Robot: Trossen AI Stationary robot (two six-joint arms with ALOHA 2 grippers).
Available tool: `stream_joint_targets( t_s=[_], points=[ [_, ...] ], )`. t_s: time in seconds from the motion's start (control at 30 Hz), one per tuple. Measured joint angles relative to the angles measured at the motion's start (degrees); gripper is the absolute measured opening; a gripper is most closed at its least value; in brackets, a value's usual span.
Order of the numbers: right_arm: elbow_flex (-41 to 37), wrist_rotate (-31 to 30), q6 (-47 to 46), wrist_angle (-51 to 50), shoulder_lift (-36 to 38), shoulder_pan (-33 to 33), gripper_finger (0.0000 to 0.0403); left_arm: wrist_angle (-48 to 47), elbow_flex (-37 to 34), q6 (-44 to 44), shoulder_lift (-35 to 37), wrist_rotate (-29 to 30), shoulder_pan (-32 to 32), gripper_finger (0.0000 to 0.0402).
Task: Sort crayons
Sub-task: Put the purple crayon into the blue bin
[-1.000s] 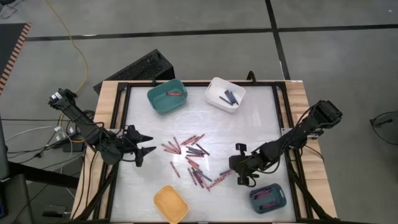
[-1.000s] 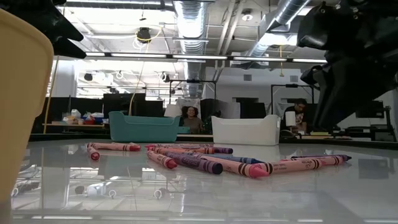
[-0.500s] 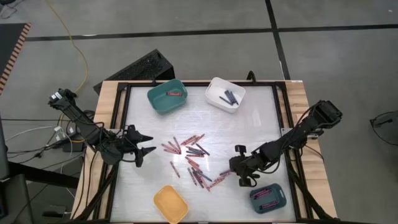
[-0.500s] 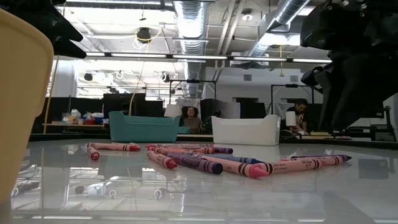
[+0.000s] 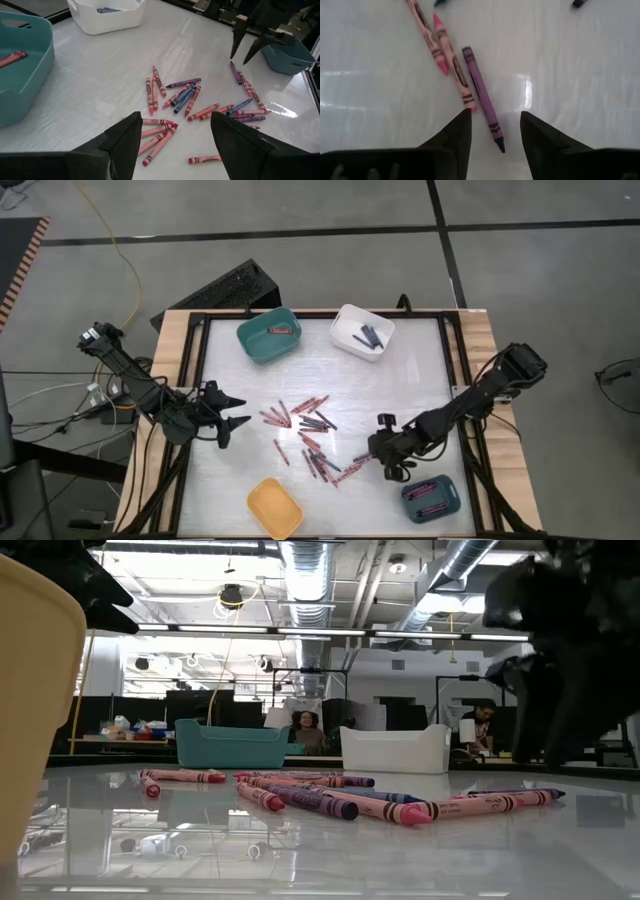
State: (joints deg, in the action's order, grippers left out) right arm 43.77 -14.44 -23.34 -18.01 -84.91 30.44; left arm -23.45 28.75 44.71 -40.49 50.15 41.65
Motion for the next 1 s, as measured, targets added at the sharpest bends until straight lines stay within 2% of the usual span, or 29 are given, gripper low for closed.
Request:
stream_joint_targets(
  t_s=[0.33, 0.5, 0.7, 0.93, 1.0],
  points=[
    [0.0, 0.3, -0.2, -1.1, -3.6, -0.1, 0.0160, 0.1, 0.0, -0.5, 0.0, 0.0, 0.0, 0.0228],
    [0.1, 0.2, -0.3, -1.3, -4.7, -0.1, 0.0143, 0.2, 0.0, -0.5, 0.0, 0.0, 0.0, 0.0228],
    [0.2, -0.5, -2.4, -1.3, -5.0, -0.2, 0.0095, 0.1, 0.0, -0.5, 0.0, 0.0, 0.0, 0.0228],
    [0.2, 0.0, -9.4, -1.5, -4.9, -0.2, 0.0013, 0.2, 0.0, -0.5, 0.0, 0.1, 0.0, 0.0228],
    [0.1, -0.5, -10.9, -1.5, -4.9, -0.2, 0.0007, 0.2, 0.0, -0.1, 0.0, 0.1, 0.0, 0.0228]
  ],
)
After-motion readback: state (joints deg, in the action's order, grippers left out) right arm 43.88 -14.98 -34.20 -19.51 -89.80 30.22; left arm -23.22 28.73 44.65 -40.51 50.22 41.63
